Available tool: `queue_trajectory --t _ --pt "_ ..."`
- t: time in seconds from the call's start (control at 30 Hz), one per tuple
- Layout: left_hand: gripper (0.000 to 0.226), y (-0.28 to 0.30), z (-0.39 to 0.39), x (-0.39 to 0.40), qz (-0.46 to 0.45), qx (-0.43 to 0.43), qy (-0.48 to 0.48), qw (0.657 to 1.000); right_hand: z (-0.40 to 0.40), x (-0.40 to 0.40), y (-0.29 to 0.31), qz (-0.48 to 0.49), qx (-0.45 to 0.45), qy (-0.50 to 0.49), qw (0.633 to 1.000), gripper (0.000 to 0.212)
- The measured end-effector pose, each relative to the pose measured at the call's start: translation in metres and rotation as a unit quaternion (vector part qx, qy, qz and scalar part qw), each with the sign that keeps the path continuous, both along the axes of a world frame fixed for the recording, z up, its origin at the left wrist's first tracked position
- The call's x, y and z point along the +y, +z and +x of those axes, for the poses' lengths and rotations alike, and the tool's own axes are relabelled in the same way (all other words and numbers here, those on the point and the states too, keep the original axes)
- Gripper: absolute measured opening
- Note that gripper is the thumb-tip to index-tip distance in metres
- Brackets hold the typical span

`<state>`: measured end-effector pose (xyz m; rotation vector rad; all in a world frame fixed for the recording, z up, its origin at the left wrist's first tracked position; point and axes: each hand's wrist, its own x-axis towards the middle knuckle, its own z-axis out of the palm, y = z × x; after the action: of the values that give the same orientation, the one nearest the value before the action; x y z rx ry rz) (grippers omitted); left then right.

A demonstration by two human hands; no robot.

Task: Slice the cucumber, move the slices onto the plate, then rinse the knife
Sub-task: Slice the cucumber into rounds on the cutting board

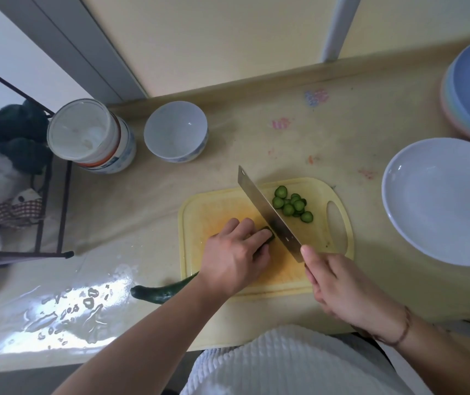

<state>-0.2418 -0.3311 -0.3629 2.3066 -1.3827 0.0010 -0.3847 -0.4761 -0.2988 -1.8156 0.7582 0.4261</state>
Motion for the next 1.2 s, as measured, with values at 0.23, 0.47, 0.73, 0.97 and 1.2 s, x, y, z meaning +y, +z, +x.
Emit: queue_trajectory --t 0.23,0.47,0.73,0.97,1.2 --pt "0.018 -0.001 0.0 -0.001 0.007 0.001 0.001 1.0 -0.007 0.004 0.007 -0.017 0.002 0.001 1.0 0.075" --pt "0.017 -0.002 0.001 -0.002 0.0 0.002 -0.002 1.0 -0.012 0.007 0.011 -0.009 0.012 -0.006 1.0 0.079" --pt "0.02 -0.002 0.001 -0.002 -0.003 0.008 -0.003 1.0 0.004 0.008 -0.005 -0.033 0.01 0.011 0.999 0.071" --pt "0.019 -0.001 0.002 0.0 -0.001 0.011 -0.007 1.0 0.005 0.003 -0.017 -0.024 0.017 -0.01 1.0 0.064" --pt "0.018 0.0 0.002 -0.001 -0.007 0.024 0.002 1.0 0.002 0.002 -0.022 -0.044 0.015 -0.016 0.999 0.065"
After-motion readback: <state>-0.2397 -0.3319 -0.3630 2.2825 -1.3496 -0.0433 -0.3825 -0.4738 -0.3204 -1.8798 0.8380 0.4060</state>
